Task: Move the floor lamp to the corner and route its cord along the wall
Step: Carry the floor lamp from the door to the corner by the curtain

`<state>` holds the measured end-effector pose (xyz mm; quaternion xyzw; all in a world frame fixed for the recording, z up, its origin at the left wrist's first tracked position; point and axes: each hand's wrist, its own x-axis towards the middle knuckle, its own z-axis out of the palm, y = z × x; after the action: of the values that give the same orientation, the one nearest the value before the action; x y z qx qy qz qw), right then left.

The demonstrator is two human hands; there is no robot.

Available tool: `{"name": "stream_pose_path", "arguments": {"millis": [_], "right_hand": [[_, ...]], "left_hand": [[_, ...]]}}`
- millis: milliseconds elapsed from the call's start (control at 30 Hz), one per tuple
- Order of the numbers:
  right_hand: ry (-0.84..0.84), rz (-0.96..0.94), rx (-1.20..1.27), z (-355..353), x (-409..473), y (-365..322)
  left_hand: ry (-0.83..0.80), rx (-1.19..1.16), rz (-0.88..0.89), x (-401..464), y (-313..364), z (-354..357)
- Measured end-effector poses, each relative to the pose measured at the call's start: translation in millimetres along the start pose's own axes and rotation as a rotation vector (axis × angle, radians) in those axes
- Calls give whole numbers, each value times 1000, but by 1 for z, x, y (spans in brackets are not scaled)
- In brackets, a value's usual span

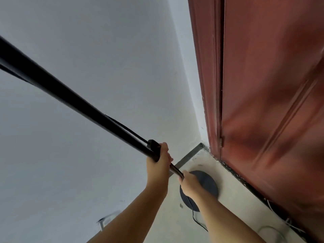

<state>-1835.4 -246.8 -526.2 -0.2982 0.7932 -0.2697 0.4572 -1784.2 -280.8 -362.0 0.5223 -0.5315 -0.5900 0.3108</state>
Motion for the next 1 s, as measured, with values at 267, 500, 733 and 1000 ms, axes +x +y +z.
{"name": "stream_pose_path", "arguments": {"millis": [267, 500, 733, 1000], "right_hand": [[-134, -167, -379, 20, -22, -16], [-273, -218, -562, 16, -101, -84], [-435, -242, -578, -5, -232, -190], [-553, -383, -620, 25, -357, -272]], "left_hand": [[182, -162, -60, -26, 14, -48], [283, -234, -33, -85, 79, -111], [386, -275, 23, -169, 179, -177], [583, -408, 92, -265, 245, -276]]}}
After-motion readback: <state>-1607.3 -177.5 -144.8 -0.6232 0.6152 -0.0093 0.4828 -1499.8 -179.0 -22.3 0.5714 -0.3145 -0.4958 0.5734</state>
